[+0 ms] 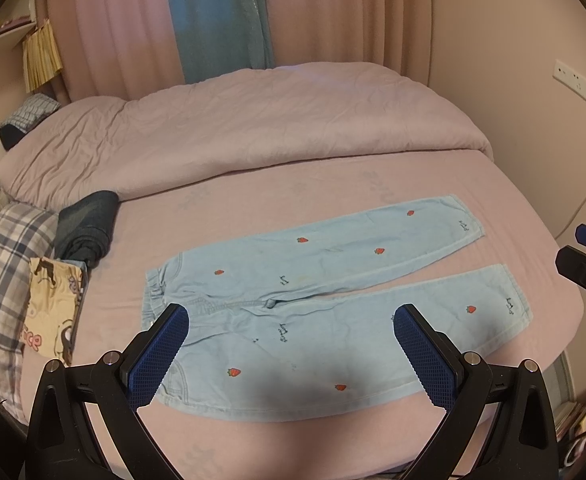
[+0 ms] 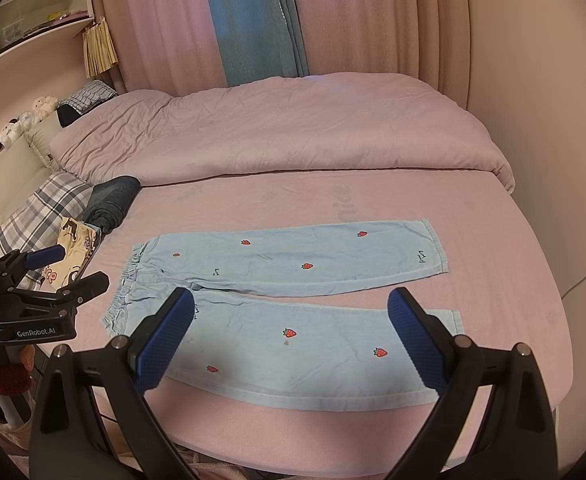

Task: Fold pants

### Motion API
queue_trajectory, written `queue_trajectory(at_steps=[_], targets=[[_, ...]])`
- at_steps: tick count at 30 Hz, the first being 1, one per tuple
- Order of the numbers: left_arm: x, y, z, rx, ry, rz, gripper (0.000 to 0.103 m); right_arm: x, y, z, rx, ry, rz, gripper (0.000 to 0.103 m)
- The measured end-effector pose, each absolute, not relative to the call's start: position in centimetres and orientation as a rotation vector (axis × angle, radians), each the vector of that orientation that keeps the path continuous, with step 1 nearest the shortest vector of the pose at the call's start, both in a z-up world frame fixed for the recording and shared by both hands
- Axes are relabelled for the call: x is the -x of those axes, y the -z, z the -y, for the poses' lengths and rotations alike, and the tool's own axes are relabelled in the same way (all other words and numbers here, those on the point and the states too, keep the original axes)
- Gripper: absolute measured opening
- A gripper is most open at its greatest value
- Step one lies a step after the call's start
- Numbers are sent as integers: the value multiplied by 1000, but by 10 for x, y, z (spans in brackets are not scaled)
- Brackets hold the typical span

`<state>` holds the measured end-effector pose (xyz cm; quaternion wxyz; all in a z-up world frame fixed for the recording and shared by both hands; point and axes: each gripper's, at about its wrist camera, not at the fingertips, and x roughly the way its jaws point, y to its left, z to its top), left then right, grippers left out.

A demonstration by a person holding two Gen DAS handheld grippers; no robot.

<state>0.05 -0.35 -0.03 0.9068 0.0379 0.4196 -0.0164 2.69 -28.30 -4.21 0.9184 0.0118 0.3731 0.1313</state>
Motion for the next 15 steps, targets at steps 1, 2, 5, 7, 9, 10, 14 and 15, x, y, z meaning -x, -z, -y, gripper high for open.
queue_trajectory(at_steps=[1,2,5,7,9,10,14,15], targets=[[0,0,4,-78,34,-867,103,-27,42,283,-24,-270,-767,98],[-1,0,4,-80,35,-868,103,-27,42,283,-24,-270,-767,98],[-2,1,3,-80,36,-869,103,-27,43,283,-25,-269,-768,98],[-1,1,4,-81,35,-869,103,-27,43,284,-25,-270,-767,98],[-2,1,4,-81,34,-868,103,-27,43,284,-26,-270,-767,98],[-1,1,4,-81,34,-868,103,-27,43,284,-25,-270,-767,98],[-1,1,4,-82,34,-869,103,-27,43,284,-25,-269,-767,98],[-1,1,5,-83,35,-870,103,-27,43,284,-25,-270,-768,98]])
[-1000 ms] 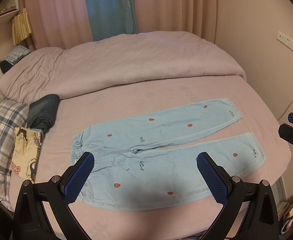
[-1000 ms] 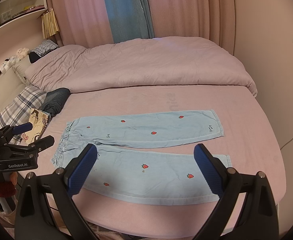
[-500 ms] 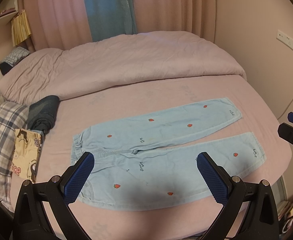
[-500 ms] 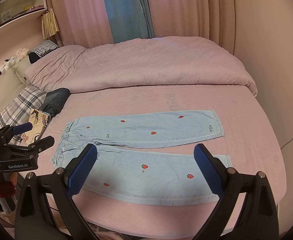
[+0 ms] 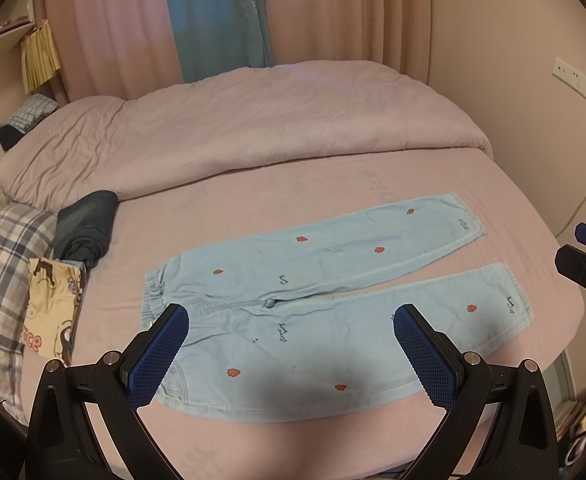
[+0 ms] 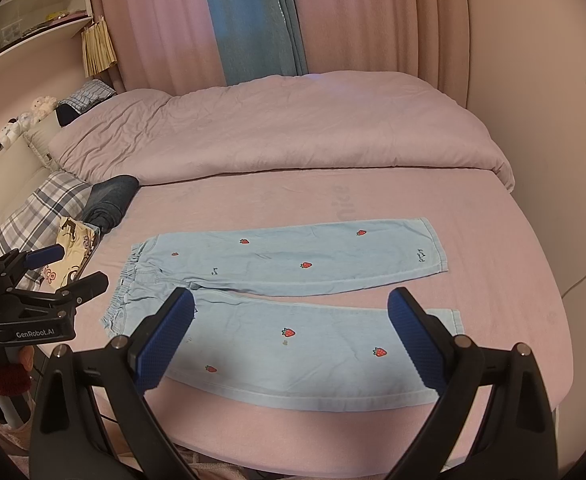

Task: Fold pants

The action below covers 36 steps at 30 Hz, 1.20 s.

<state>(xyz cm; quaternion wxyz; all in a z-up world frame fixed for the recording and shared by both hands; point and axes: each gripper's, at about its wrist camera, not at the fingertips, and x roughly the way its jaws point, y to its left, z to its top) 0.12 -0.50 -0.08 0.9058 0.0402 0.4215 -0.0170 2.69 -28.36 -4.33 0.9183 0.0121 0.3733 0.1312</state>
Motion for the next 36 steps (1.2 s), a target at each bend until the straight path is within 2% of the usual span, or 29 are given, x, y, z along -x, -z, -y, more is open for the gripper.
queue_trajectory(at_steps=[29,36], targets=[[-11,14,4,-88,46,-900,103,-31,52,281,-20,-268,-789,98],[-40,53,-36,67,154,-952,103,-54,78,272,-22,-325,-841,98]])
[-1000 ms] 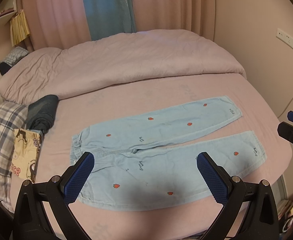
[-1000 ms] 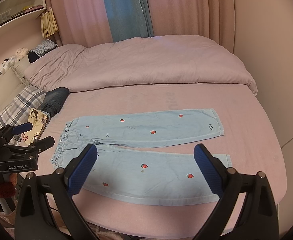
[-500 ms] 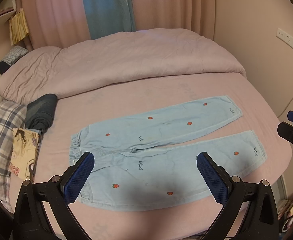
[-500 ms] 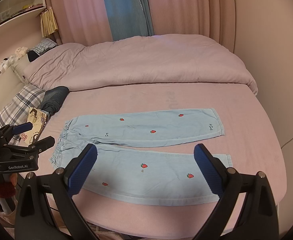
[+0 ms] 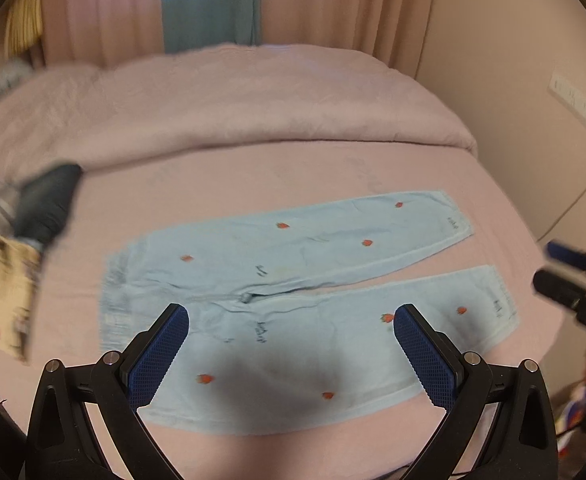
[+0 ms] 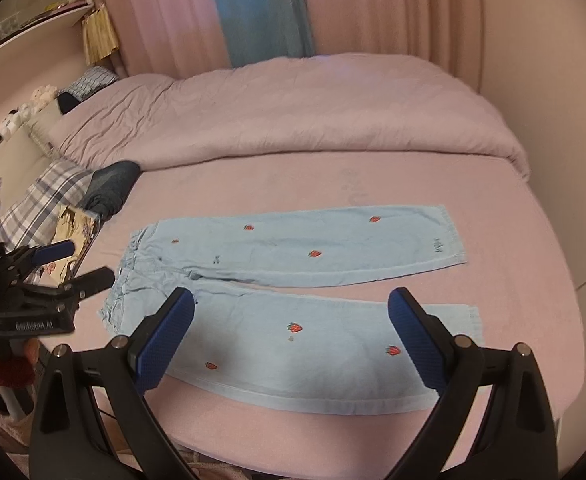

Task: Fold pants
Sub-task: 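Grasp the elastic waistband with the left gripper while the right gripper reaches the leg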

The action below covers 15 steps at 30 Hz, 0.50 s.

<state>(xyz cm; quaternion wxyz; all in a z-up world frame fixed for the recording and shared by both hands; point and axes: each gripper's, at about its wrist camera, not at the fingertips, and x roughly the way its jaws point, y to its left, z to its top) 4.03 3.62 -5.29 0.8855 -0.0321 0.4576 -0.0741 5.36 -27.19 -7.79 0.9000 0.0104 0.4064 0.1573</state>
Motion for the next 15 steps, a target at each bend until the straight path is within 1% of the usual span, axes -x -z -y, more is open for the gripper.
queue_trajectory(at_steps=[4,8,13,15], targets=[[-70,100,-96,149,91,-1020,103,-78,113,258,6,-400,-888,98],[-92,136,-152,157,-35,-1062,103,-108,146,242,51,-416,-923,96],[-107,160,-208,175,-139,-1063,103,-156,186,218,88,-432,-987,93],[-114,163,-215,176,-145,-1058,103,-171,196,209,101,-446,-1007,92]])
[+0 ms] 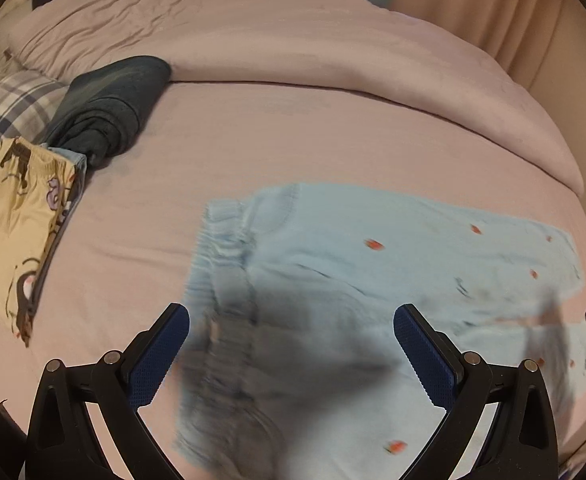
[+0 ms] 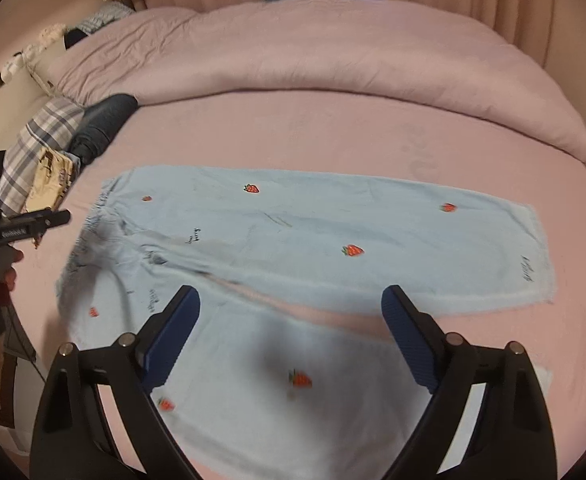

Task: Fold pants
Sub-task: 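Grasp the elastic waistband with the left gripper while the right gripper reaches the leg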

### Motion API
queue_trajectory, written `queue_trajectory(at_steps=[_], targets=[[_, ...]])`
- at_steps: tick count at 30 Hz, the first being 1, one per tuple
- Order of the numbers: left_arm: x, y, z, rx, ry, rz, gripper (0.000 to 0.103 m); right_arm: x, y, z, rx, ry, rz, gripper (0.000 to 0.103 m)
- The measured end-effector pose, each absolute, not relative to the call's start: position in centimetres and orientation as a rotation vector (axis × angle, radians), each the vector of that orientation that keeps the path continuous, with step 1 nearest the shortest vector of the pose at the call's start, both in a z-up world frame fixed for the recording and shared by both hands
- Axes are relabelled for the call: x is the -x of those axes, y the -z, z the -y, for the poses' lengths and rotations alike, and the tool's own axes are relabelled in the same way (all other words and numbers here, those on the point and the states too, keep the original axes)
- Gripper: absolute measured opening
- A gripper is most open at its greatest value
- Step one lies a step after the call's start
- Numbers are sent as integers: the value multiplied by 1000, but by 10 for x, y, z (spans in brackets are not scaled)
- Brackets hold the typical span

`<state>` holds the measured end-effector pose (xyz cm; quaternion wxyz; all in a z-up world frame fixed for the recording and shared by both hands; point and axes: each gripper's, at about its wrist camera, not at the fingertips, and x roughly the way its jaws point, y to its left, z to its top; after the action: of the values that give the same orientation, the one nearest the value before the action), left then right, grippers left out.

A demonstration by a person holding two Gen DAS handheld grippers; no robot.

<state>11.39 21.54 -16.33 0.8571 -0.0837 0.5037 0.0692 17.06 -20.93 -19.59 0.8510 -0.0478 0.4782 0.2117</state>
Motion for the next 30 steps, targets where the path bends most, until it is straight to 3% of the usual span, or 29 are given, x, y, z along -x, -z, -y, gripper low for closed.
queue_trajectory(at_steps=[9,15,23,25,27,29,30], targets=[[-172,189,-257,114,-123,-1068,103,-227,226,161,263,-539,-964,87],[-207,219,-285,165,-58,-1168,103,-280,245,124,446,-574,-950,75],[-214,245,-291,188,48,-1235,89,-336,272,105,517,-618,-1041,65],[-213,245,-292,196,58,-1233,83,-345,284,101,541,-642,-1096,52],[-214,244,-291,185,68,-1231,71,-345,294,100,562,-665,-1125,51],[-214,241,-285,140,75,-1217,66,-344,290,99,557,-700,-1118,29],[-213,239,-282,126,77,-1210,56,-342,287,96,590,-695,-1096,17]])
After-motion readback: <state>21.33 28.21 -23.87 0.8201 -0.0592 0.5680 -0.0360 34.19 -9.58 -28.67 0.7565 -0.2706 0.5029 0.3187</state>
